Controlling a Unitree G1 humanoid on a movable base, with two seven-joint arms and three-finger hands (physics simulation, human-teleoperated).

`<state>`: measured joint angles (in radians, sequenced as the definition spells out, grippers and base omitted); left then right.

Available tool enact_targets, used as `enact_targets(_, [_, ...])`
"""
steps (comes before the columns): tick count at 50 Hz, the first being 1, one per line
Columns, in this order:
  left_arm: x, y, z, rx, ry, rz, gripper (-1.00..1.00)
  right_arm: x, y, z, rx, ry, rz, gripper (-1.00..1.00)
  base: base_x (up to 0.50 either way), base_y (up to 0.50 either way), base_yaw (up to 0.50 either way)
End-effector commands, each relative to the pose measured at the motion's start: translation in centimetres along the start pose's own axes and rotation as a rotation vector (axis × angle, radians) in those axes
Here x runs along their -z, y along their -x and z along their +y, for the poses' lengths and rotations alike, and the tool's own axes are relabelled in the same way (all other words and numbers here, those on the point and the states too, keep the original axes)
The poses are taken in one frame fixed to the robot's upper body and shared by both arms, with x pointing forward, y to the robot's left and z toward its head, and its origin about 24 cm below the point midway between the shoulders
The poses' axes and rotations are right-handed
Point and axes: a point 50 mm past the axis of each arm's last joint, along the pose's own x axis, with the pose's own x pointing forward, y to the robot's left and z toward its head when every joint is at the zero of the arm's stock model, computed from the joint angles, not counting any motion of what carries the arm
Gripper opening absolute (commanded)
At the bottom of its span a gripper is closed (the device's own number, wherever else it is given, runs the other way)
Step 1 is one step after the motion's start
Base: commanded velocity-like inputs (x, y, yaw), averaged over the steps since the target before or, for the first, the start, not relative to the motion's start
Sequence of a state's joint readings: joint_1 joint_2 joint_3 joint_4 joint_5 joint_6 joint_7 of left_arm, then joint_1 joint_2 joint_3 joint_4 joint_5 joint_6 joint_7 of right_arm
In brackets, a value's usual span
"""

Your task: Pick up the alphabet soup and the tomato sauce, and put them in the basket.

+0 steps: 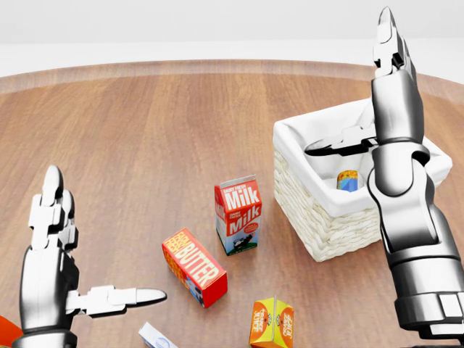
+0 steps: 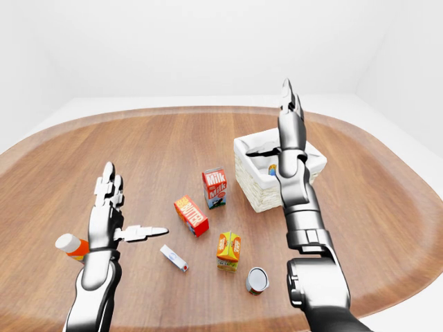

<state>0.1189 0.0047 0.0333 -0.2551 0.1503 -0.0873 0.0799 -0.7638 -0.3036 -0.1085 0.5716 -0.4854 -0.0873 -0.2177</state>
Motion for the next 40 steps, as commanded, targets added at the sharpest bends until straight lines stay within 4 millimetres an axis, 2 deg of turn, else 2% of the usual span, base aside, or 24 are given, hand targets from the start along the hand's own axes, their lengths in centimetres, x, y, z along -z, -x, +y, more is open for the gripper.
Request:
enact_targets(1, [0.0, 0.0, 0.1, -0.005, 0.0, -0.001, 1.0, -3.8, 2.6, -1.7, 0.0, -0.099, -0.202, 1.0, 0.0, 0.0, 0.0])
enact_targets(18, [0.0, 0.1, 0.1, -0.004, -0.001, 0.0, 1.0, -3.9, 4.8, -2.6, 0.005, -0.153, -0.237, 1.0, 0.0, 0.0, 0.0])
enact_targets(23, [0.1, 0.1, 0.1, -0.004, -0.001, 0.005, 1.0, -2.9, 5.7, -2.4, 0.0, -0.167, -0.201, 1.0, 0.0, 0.0, 0.0])
enact_targets(29, [0.2, 0.1, 0.0, -0.004, -0.002, 0.008, 1.0, -2.7, 6.8, -2.6, -0.001, -0.191, -0.199, 1.0, 0.0, 0.0, 0.0])
enact_targets(31, [0.2, 0.1, 0.0, -0.004, -0.003, 0.01, 1.0, -2.0, 7.3, -2.4, -0.005, -0.194, -0.167, 1.0, 0.0, 0.0, 0.0])
enact_targets(40, [0.2, 0.2, 0.1, -0.004, -0.003, 0.012, 1.0, -2.1, 8.6, -2.9, -0.006, -0.218, -0.18, 1.0, 0.0, 0.0, 0.0])
